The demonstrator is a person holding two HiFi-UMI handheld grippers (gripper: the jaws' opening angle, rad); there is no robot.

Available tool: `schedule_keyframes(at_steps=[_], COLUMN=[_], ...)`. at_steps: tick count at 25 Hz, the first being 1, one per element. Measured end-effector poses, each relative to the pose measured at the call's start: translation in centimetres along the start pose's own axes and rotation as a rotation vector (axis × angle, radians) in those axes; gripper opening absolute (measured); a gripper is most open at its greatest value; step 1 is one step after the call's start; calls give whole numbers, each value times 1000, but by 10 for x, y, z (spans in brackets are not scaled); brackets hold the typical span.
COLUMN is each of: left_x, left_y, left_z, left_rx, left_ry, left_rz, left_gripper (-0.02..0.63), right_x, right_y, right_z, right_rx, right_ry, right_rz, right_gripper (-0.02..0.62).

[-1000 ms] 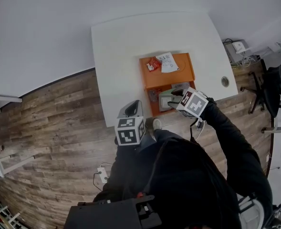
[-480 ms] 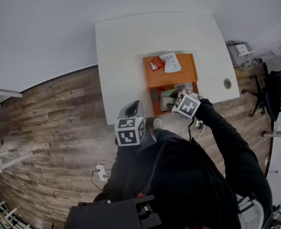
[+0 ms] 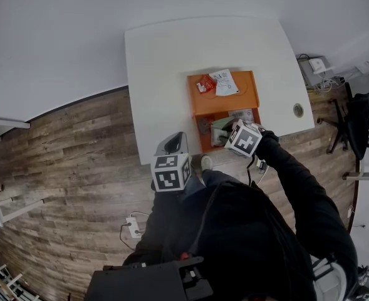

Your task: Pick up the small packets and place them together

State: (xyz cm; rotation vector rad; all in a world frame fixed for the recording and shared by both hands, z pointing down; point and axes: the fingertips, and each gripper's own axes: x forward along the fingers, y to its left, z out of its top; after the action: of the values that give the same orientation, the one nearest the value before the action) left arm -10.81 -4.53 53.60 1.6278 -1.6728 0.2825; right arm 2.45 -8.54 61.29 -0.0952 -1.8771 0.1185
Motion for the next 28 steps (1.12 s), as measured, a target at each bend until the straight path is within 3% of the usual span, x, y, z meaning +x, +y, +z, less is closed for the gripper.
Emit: schedule_keyframes(at_steps=[6,14,22,28], left_x=[1,2,1,1], left_y=[-3,-6,-10,-9], left_z=[0,1,2,2], left_rx=[6,18,31,35], left_ry=[1,6,7,9], left_rz=[-7,-16,-26,-23], left_gripper=[-3,-3,-3,-3], right_x=[-10,-64,-131,-148], right_y=[-1,-23,-90,-136], right_z=[4,24,31,28], right_rx=[-16,21,130,205], right_ry=[-21,-146,-282,-318], right_rz=[-20,-118,-298,-383], right_gripper=[69,64,64,64])
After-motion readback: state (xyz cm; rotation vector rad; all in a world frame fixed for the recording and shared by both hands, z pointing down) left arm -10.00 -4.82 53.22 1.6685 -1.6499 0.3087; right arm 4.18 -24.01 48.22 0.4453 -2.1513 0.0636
